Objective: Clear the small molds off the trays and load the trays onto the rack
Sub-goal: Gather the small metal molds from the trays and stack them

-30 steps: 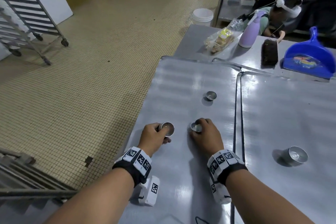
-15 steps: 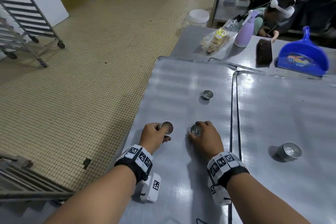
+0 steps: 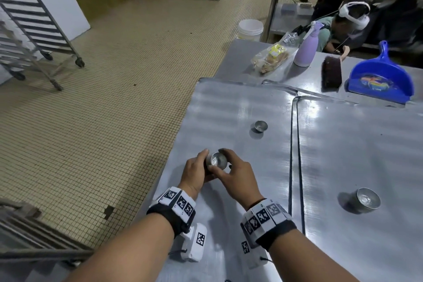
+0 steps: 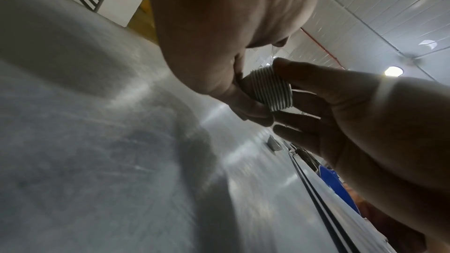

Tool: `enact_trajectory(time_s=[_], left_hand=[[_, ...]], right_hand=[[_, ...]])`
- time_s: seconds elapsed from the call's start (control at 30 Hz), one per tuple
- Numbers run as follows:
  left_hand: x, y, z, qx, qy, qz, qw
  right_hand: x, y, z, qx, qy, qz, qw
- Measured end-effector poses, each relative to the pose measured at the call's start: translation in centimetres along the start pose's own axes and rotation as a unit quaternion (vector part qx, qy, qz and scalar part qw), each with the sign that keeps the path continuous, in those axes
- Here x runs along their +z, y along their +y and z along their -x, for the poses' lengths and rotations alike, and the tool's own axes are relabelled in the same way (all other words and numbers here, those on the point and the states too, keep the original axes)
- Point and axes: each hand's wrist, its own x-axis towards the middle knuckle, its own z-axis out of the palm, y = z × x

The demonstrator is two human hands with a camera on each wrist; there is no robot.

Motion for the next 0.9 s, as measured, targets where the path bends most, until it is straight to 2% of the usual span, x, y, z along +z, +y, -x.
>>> enact_trajectory(time_s=[0.17,0.3,0.47,0.67,0.77,0.9], left_hand=[[-0.4,-0.2,-0.5,-0.027,0.018,0.028,0.999],[-0.6,-0.2,-1.0,-0.033,0.035,0.044,0.998],[-0.6,-0.6,-1.6,-0.023,0.046,-0.023,0.998],[-1.2,-0.5,-1.4,-0.012,0.062,-0.05,0.997],[-1.8,-0.5,-1.0,-0.012,0.06,-0.05,0.997],[-2.4,-0.3,-0.6,-0.013,0.06,-0.048,0.997]], right_hand=[[-0.7,0.7,-0.4,0.016,-0.037,-0.007,0.999],[-2.6,2.2,-2.5,0.046,0.028,0.008,0.999],[-5.7,5.3,-8.6,0.089,0.052,0.136,0.985],[-7.3,7.7,-14.1,0.139,-0.02,0.247,0.959],[-7.3,8.4,-15.1,0.149,-0.051,0.296,0.942],[-7.2,8.7,-14.9,0.129,-0.066,0.314,0.938]])
